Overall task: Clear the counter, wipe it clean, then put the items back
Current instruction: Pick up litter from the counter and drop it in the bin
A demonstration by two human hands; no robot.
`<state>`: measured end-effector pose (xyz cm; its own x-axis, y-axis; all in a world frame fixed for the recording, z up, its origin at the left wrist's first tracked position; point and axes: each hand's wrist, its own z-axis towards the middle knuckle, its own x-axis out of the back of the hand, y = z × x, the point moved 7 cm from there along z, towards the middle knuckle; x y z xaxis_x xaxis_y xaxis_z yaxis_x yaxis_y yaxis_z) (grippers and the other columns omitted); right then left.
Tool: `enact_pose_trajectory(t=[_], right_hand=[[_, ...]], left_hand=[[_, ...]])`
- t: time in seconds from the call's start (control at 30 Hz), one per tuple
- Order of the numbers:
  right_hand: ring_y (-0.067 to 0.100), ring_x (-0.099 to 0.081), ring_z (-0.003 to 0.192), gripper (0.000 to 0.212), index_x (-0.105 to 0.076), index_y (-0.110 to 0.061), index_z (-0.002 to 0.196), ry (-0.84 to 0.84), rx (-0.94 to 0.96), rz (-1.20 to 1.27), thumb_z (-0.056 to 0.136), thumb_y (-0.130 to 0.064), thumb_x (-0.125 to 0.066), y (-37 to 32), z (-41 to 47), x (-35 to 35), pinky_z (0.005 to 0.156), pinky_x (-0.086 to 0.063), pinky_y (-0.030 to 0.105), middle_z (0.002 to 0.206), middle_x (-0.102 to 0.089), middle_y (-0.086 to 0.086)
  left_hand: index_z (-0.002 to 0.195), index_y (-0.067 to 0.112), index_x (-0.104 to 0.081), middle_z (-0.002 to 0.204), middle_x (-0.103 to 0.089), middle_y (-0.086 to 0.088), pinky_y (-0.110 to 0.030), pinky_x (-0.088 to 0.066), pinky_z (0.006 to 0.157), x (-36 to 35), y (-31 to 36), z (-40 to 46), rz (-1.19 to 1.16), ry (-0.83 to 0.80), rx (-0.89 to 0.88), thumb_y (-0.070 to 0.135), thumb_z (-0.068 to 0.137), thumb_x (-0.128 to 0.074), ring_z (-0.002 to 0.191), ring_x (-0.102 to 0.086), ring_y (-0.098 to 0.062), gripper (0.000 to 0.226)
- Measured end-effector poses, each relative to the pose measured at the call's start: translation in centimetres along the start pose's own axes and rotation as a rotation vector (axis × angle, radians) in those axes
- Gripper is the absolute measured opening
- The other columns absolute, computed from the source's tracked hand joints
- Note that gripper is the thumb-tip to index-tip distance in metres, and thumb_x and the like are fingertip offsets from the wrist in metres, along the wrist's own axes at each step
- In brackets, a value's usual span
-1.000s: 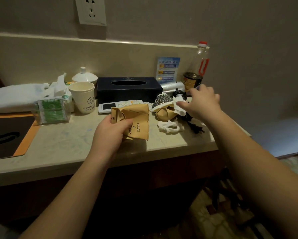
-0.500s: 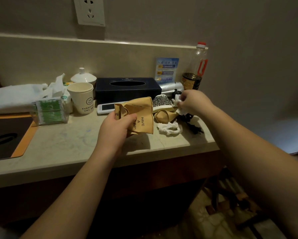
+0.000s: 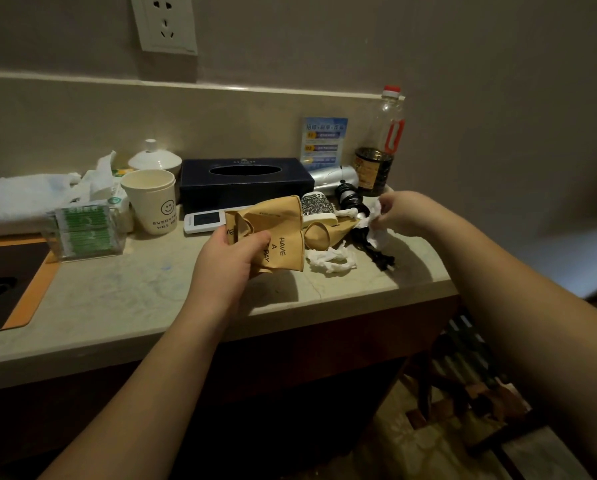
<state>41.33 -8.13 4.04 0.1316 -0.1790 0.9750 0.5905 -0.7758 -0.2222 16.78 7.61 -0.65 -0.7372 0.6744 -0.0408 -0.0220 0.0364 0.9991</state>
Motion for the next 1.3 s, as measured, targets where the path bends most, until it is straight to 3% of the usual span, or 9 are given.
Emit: enact_pose_trajectory(t=[0.2,0.4,0.6,0.7,0.77,0.93,1.07,1.17,1.3], right_hand=[[0.021,-0.054,0.081,0.016,-0.06,-0.015,0.101,0.112,0.024,0.041,0.086,-0.02,-0.063,0.2,-0.5,0.8,0.06,-0.039,0.03,0.094,-0.061,0.007],[0.017,-0.06,0.084,0.021,-0.06,-0.017,0.109,0.292,0.037,0.34,0.089,-0.022,-0.063,0.6,-3.5,4.2,0.065,-0.048,0.032,0.095,-0.063,0.001],[0.004,-0.065,0.067,0.015,-0.058,-0.039,0.094,0.265,-0.006,0.73,0.09,-0.026,-0.063,1.2,-10.2,2.5,0.065,-0.051,0.027,0.088,-0.069,-0.01],[-0.001,-0.061,0.055,0.014,-0.063,-0.033,0.097,0.242,-0.105,0.909,0.09,-0.021,-0.063,3.1,-13.2,-0.1,0.052,-0.048,0.012,0.082,-0.069,-0.01],[-0.001,-0.06,0.053,0.014,-0.065,-0.029,0.099,0.198,-0.194,0.991,0.089,-0.019,-0.064,5.1,-14.9,-2.6,0.05,-0.047,0.011,0.079,-0.069,-0.009],[0.01,-0.058,0.064,0.015,-0.07,-0.023,0.101,0.109,-0.416,1.168,0.088,-0.018,-0.066,11.4,-19.0,-8.3,0.063,-0.044,0.025,0.076,-0.068,0.001],[0.018,-0.053,0.067,0.018,-0.074,-0.022,0.099,0.077,-0.546,1.292,0.092,-0.013,-0.059,17.0,-22.0,-11.8,0.064,-0.041,0.031,0.078,-0.064,0.008],[0.031,-0.062,0.083,0.028,-0.074,-0.016,0.102,0.072,-0.63,1.493,0.092,-0.002,-0.052,21.3,-23.8,-14.3,0.08,-0.047,0.041,0.095,-0.07,0.017],[0.029,-0.064,0.091,0.033,-0.064,0.005,0.11,0.166,-0.784,1.812,0.089,0.0,-0.04,27.1,-26.0,-16.5,0.083,-0.052,0.036,0.109,-0.066,0.027]], left_hand=[[0.111,0.021,-0.058,0.104,-0.066,0.001,-0.03,-0.054,0.076,-0.5,0.4,0.0,0.037,-0.013,-0.024,0.027,0.091,-0.062,0.095,-0.064,-0.015,0.021],[0.106,0.023,-0.059,0.106,-0.067,-0.002,-0.041,-0.057,0.086,-1.0,0.4,0.0,0.001,-0.054,-0.009,0.026,0.091,-0.063,0.098,-0.066,-0.02,0.016],[0.107,0.02,-0.062,0.103,-0.07,-0.005,-0.043,-0.058,0.082,-2.9,0.1,-1.0,-0.062,-0.123,-0.014,0.021,0.09,-0.064,0.096,-0.069,-0.022,0.017],[0.104,0.019,-0.062,0.098,-0.071,-0.003,-0.037,-0.058,0.076,-5.0,-0.3,-2.4,-0.071,-0.197,-0.011,0.019,0.09,-0.063,0.091,-0.07,-0.019,0.013],[0.104,0.018,-0.063,0.091,-0.073,0.0,-0.033,-0.057,0.072,-6.7,-0.8,-3.5,-0.067,-0.255,-0.004,0.019,0.09,-0.063,0.087,-0.071,-0.017,0.014],[0.106,0.017,-0.062,0.089,-0.074,0.003,-0.027,-0.053,0.065,-12.3,-3.5,-7.0,-0.073,-0.423,0.082,0.015,0.088,-0.063,0.084,-0.072,-0.014,0.018],[0.113,0.02,-0.063,0.1,-0.074,0.0,-0.038,-0.055,0.077,-17.2,-7.1,-9.5,-0.021,-0.501,0.211,0.019,0.085,-0.067,0.095,-0.071,-0.019,0.028],[0.112,0.024,-0.063,0.1,-0.074,0.002,-0.039,-0.056,0.08,-21.4,-10.0,-10.8,0.015,-0.521,0.311,0.02,0.085,-0.069,0.095,-0.071,-0.018,0.028],[0.111,0.025,-0.063,0.099,-0.074,0.005,-0.04,-0.057,0.083,-27.2,-13.7,-12.5,0.068,-0.551,0.39,0.021,0.087,-0.068,0.092,-0.072,-0.015,0.025]])
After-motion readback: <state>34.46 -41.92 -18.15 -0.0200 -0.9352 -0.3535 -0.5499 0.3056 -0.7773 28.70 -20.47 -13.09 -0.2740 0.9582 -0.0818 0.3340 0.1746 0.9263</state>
